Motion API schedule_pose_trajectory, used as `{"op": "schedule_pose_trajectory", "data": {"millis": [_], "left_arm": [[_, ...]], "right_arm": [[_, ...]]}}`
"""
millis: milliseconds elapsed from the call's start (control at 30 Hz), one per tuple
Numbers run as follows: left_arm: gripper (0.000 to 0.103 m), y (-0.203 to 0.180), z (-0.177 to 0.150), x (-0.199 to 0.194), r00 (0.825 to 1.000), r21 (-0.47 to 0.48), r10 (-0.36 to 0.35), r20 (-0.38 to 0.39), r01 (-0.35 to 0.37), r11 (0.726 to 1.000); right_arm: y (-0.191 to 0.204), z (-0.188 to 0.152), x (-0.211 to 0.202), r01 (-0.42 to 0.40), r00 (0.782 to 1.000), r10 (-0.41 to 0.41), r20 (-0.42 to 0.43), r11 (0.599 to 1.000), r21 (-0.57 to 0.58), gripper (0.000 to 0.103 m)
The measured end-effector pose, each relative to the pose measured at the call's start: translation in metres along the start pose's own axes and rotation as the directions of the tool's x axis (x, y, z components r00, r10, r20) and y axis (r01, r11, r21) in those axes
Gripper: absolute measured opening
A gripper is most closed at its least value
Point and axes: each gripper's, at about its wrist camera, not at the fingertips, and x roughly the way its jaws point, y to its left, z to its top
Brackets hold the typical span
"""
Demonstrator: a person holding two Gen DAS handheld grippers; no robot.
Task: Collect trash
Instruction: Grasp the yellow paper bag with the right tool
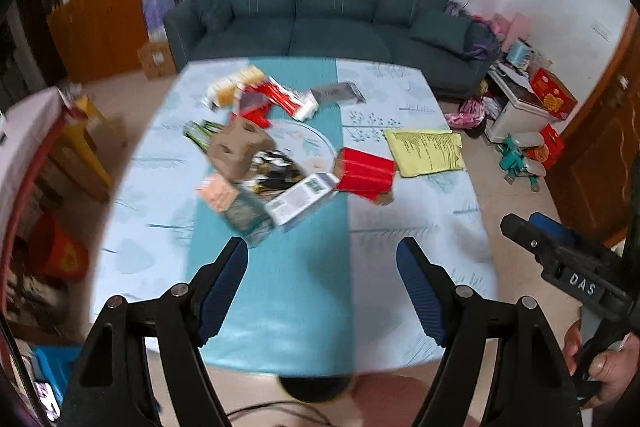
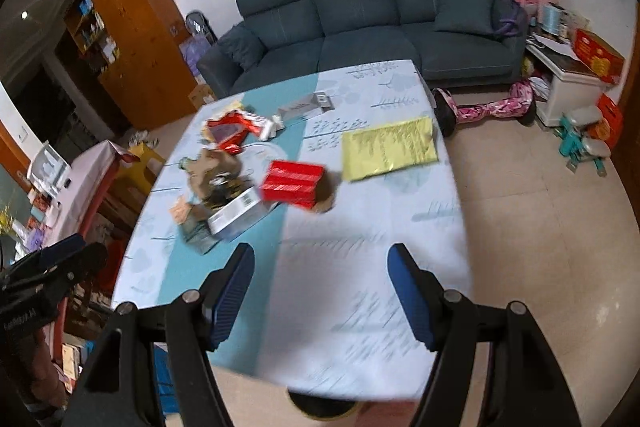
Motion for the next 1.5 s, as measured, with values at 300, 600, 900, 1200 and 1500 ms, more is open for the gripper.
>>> {"op": "schedule_pose_trajectory", "data": {"millis": [300, 600, 900, 1200, 1500], "left_arm": [[0.075, -0.031, 0.065, 0.127, 0.984, -0.064, 0.049, -0.172, -0.061, 0.996], [0.075, -0.026, 0.091, 0.212, 0.956, -0.094, 0.055, -0.289, -0.085, 0.992], [0.075, -0.026, 0.101, 0.262, 0.932, -0.138, -0.023, -0.362, -0.029, 0.990], [0.038, -0.040, 0.104, 0.282, 0.917, -0.141, -0.069, -0.393, 0.014, 0.990], [0.002, -0.055, 0.103, 0.268, 0.926, -0.165, -0.086, -0.368, 0.026, 0.986]], "right_arm": [[-0.091, 0.079, 0.093, -0.038, 0.986, 0.039, -0.160, 0.999, 0.008, 0.069], [-0.152, 0.123, 0.187, -0.052, 0.965, 0.073, -0.252, 0.995, 0.088, 0.063], [-0.165, 0.136, 0.239, -0.113, 0.938, 0.146, -0.314, 0.986, 0.121, 0.044], [-0.147, 0.141, 0.241, -0.244, 0.917, 0.258, -0.304, 0.966, 0.084, 0.011], [-0.121, 0.148, 0.210, -0.341, 0.908, 0.333, -0.254, 0.940, 0.012, 0.002]]}}
